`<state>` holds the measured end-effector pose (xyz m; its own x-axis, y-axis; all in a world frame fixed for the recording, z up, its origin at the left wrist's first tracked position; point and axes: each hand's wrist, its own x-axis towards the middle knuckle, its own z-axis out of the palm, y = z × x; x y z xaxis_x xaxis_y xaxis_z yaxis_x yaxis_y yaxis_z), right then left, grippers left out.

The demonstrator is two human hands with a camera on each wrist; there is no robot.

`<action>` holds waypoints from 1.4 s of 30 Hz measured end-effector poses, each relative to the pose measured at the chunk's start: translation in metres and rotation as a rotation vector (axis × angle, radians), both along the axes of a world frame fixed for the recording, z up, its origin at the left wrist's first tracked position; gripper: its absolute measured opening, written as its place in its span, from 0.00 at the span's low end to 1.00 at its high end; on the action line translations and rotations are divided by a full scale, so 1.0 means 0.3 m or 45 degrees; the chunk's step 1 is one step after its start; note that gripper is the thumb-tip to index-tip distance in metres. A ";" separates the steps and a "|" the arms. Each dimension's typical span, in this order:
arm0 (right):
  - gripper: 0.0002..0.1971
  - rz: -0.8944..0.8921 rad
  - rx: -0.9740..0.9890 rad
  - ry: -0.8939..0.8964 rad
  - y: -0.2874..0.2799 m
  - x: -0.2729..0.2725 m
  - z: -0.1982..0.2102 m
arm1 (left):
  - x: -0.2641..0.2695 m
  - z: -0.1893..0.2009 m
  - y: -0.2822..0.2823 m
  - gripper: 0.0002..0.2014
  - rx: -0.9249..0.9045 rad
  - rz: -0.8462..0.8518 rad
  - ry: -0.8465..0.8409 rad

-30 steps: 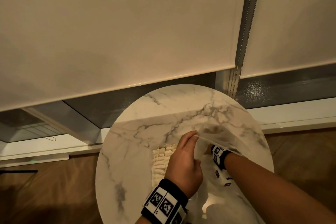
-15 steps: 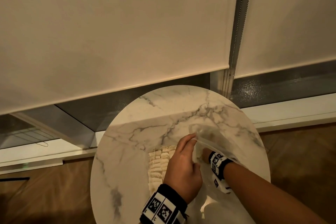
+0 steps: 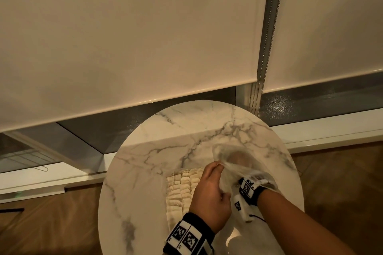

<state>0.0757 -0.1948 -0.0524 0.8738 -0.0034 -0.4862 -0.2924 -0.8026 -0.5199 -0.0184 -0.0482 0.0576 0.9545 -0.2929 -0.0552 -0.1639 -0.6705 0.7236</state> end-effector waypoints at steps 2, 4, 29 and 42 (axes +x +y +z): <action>0.27 -0.038 0.067 0.002 0.001 -0.003 0.027 | 0.011 -0.013 -0.005 0.33 0.007 -0.020 0.013; 0.23 -0.129 0.025 0.101 -0.001 -0.034 0.093 | 0.037 -0.021 -0.011 0.33 0.021 -0.029 -0.007; 0.10 -0.506 1.480 -0.340 -0.077 -0.266 0.568 | 0.047 -0.119 -0.007 0.22 -0.258 0.088 0.145; 0.11 0.056 0.745 -0.498 0.322 -0.332 0.506 | -0.048 0.104 0.250 0.24 -1.782 0.627 1.204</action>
<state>-0.0239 -0.0981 0.0993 0.9783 0.2017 -0.0474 0.0303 -0.3656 -0.9303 -0.0327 0.0267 0.0888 0.7531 -0.3206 -0.5745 0.6229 0.6287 0.4655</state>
